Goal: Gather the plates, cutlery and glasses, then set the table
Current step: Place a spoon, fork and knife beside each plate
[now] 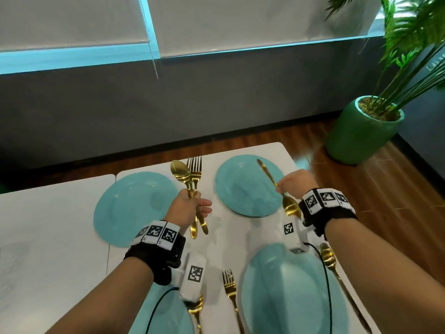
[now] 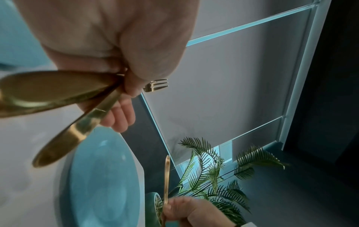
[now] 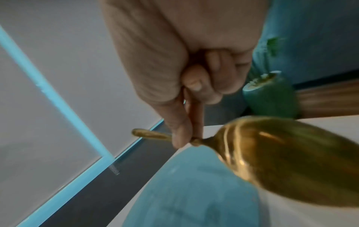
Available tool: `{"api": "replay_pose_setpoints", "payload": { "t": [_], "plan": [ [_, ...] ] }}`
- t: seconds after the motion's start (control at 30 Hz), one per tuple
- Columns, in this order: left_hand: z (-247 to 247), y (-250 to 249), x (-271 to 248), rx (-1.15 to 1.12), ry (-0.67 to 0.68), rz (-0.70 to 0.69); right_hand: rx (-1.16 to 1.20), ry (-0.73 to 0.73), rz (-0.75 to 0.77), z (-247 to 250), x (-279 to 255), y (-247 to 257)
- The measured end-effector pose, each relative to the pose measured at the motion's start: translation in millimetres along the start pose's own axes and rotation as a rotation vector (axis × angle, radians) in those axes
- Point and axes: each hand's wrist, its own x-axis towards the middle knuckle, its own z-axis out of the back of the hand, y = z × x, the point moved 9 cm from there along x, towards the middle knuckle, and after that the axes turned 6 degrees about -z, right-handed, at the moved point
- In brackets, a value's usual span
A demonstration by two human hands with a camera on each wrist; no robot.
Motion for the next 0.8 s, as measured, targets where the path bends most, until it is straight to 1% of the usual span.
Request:
{"api": "replay_pose_setpoints", "payload": {
  "t": [0.03,0.1,0.13,0.2,0.37,0.57,0.8],
  "plan": [
    [-3.8,-0.5,6.0,-0.003,-0.005,0.003,-0.008,-0.026,-0.078,3.7,13.7,-13.1],
    [-10.8,-1.6,17.2,-0.010,-0.013,0.004,0.006,-0.022,-0.242,5.2,36.4,-40.1],
    [-13.4,-2.0,20.8,-0.012,-0.016,0.005,-0.018,-0.013,-0.297,2.1,45.0,-50.5],
    [-18.8,-1.5,27.7,-0.016,-0.018,0.008,-0.041,0.026,-0.355,-6.3,60.4,-64.4],
    [-27.5,2.4,38.9,0.014,0.001,0.020,-0.039,0.059,-0.413,-22.0,85.4,-80.6],
    [-28.2,8.7,44.5,0.015,0.001,0.019,0.086,0.021,-0.455,-31.0,100.3,-83.9],
    [-23.3,12.4,49.8,0.008,-0.005,0.021,0.134,-0.051,-0.441,-22.4,114.8,-72.0]
  ]
}}
